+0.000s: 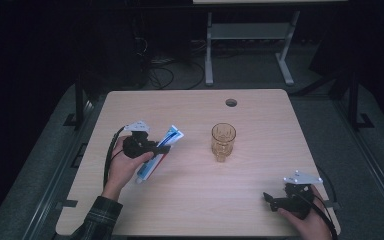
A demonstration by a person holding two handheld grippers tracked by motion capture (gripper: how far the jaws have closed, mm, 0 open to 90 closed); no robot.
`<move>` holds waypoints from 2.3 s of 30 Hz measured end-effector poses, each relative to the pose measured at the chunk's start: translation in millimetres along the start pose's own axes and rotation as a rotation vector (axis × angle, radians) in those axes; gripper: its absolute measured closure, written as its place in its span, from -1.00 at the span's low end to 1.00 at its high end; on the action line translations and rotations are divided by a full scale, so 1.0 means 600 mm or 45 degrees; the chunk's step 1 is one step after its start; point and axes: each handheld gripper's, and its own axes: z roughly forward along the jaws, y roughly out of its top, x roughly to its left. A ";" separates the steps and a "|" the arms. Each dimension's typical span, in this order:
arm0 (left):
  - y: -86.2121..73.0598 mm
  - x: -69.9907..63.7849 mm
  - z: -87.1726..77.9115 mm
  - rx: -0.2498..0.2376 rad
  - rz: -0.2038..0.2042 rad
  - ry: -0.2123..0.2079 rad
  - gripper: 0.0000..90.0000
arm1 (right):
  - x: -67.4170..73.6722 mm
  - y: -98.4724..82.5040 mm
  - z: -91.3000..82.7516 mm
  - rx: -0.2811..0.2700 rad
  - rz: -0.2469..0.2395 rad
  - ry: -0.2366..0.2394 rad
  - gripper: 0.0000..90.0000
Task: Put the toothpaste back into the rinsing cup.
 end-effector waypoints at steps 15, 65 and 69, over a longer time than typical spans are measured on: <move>0.041 -0.013 -0.004 -0.059 0.048 -0.043 0.63 | 0.000 0.000 0.000 0.000 0.000 0.000 -0.98; 0.193 -0.047 0.062 -0.175 0.178 -0.141 0.63 | 0.000 0.000 -0.001 0.001 -0.002 0.006 -0.98; 0.200 -0.049 0.070 -0.178 0.182 -0.152 0.63 | 0.000 0.000 -0.001 0.000 -0.002 0.005 -0.98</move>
